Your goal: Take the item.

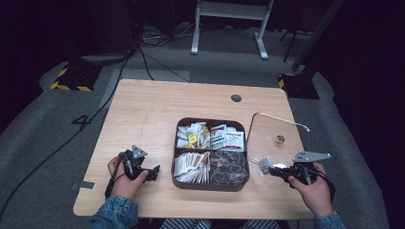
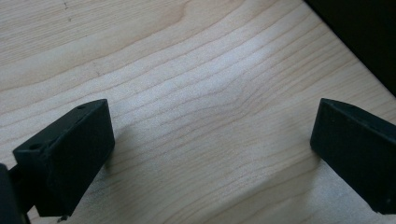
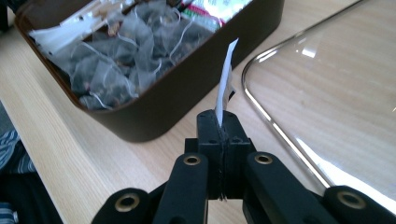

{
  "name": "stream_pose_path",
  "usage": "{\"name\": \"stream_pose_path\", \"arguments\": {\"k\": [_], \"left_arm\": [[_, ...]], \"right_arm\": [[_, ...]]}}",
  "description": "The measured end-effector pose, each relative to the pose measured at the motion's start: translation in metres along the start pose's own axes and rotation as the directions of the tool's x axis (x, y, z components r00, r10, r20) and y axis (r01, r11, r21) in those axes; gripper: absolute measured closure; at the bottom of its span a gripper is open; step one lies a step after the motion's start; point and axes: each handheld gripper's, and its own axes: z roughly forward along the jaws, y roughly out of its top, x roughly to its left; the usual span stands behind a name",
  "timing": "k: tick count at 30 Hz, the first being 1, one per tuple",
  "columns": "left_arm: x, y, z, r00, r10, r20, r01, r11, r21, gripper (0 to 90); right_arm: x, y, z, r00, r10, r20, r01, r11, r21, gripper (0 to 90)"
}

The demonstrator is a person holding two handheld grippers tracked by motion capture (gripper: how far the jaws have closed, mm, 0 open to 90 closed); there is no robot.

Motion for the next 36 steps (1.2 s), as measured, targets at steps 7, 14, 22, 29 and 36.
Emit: {"name": "stream_pose_path", "arguments": {"k": [7,14,22,29,36], "left_arm": [[0.0,0.0,0.0,1.0,0.0,0.0,0.0,1.0,0.0,0.1],[0.0,0.0,0.0,1.0,0.0,0.0,0.0,1.0,0.0,0.1],[0.0,0.0,0.0,1.0,0.0,0.0,0.0,1.0,-0.001,0.1],[0.0,0.0,0.0,1.0,0.003,-0.001,-0.003,1.0,-0.001,0.1],[0.0,0.0,0.0,1.0,0.004,0.0,-0.004,1.0,-0.001,0.1]], "right_arm": [[0.004,-0.012,0.012,0.9995,0.002,-0.03,-0.001,0.998,0.056,90.0],[0.007,-0.017,0.024,0.998,0.019,-0.06,-0.013,0.995,0.098,89.7],[0.007,-0.02,0.028,0.9963,0.04,-0.076,-0.032,0.994,0.105,88.5],[0.005,-0.023,0.031,0.9983,0.053,-0.023,-0.05,0.992,0.119,75.2],[0.0,-0.023,0.035,0.9973,-0.009,0.073,-0.001,0.991,0.133,44.0]]}}
